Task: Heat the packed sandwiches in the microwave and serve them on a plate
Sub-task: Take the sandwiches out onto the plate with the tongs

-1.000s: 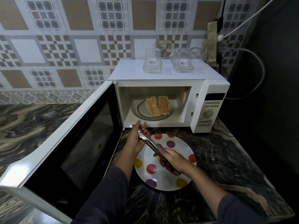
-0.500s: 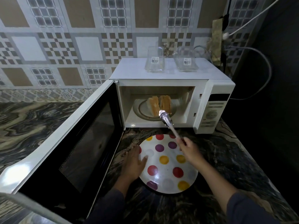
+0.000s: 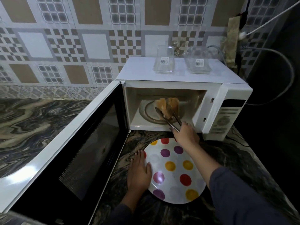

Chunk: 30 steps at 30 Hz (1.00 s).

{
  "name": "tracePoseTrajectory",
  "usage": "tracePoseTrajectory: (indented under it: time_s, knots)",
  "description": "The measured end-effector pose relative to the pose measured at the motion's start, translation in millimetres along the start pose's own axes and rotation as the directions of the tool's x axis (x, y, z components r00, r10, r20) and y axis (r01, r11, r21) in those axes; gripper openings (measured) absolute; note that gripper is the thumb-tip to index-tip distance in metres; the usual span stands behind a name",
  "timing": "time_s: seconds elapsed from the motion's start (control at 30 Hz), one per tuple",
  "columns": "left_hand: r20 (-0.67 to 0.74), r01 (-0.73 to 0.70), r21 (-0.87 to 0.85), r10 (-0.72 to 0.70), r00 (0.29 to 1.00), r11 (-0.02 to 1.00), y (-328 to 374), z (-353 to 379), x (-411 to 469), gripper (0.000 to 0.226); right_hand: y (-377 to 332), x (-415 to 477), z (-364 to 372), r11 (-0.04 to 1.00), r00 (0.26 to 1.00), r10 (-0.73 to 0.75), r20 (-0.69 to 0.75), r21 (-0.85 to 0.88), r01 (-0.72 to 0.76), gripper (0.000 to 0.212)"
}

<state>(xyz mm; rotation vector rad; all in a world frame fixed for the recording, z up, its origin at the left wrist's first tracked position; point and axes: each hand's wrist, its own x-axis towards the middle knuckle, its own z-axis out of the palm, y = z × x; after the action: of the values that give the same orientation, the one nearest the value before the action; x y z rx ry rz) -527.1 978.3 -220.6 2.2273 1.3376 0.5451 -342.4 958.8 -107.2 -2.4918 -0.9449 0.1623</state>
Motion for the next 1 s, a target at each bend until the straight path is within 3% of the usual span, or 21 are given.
tracePoseTrajectory:
  time_s: [0.17,0.27,0.53,0.63,1.0]
  knots:
    - [-0.005,-0.015,-0.021,0.015,1.0,1.0,-2,-1,1,0.059,-18,17,12,0.997,0.997,0.071,0.0,0.033,-0.071,0.039]
    - [-0.011,-0.033,-0.014,0.033,0.999,0.999,-3,0,1,0.073,-24,26,20,0.994,0.995,0.101,0.008,0.043,-0.102,0.031]
    - [-0.03,-0.029,-0.051,0.027,0.999,0.998,-3,1,1,0.065,-38,51,30,0.983,0.977,0.178,0.119,0.024,-0.182,0.031]
    - [-0.034,-0.025,-0.033,0.024,0.999,0.999,-6,4,1,0.075,-41,54,33,0.976,0.969,0.193,0.154,0.066,-0.206,0.034]
    - [-0.01,0.007,0.024,-0.006,1.0,1.0,-5,7,3,0.082,-37,24,25,0.971,0.975,0.19,0.119,0.126,-0.204,0.031]
